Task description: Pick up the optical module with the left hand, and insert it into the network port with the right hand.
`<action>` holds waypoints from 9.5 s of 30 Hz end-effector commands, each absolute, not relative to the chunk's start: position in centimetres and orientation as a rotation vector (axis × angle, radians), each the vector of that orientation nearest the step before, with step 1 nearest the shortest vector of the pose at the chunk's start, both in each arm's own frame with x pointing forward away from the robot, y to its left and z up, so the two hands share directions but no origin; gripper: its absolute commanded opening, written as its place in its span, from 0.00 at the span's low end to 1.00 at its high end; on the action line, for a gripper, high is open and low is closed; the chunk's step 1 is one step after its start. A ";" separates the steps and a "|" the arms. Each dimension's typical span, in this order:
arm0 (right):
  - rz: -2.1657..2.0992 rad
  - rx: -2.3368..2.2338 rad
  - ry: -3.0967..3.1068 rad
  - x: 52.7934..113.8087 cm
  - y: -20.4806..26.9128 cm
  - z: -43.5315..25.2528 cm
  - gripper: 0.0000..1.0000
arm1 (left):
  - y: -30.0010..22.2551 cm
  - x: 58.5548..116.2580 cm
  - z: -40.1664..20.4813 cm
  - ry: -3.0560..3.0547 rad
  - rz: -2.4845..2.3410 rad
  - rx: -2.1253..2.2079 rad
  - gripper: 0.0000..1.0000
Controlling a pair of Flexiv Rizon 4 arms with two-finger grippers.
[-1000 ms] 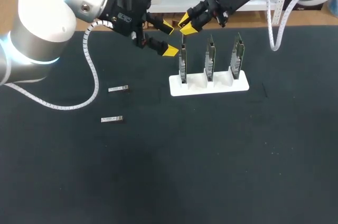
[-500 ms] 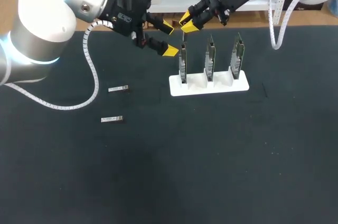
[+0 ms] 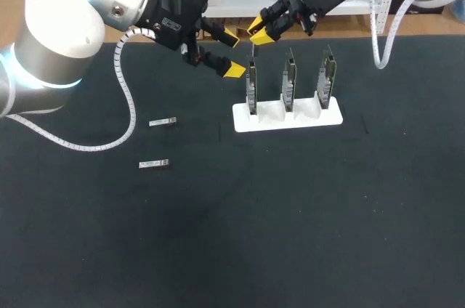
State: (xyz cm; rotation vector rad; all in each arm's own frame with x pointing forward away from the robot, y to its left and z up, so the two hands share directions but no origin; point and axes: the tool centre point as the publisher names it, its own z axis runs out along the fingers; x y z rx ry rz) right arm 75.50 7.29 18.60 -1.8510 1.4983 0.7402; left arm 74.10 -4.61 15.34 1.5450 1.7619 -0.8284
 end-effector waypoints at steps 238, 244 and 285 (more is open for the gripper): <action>0.947 -1.724 1.619 75.8 8.0 15.3 0.00 | -4.7 74.1 15.4 1.769 -0.824 1.546 1.00; 0.951 -1.720 1.627 75.8 7.9 15.0 0.00 | -4.7 74.1 15.4 1.769 -0.824 1.546 1.00; 0.978 -1.705 1.625 75.8 7.9 15.0 0.00 | -4.7 74.1 15.4 1.769 -0.824 1.546 1.00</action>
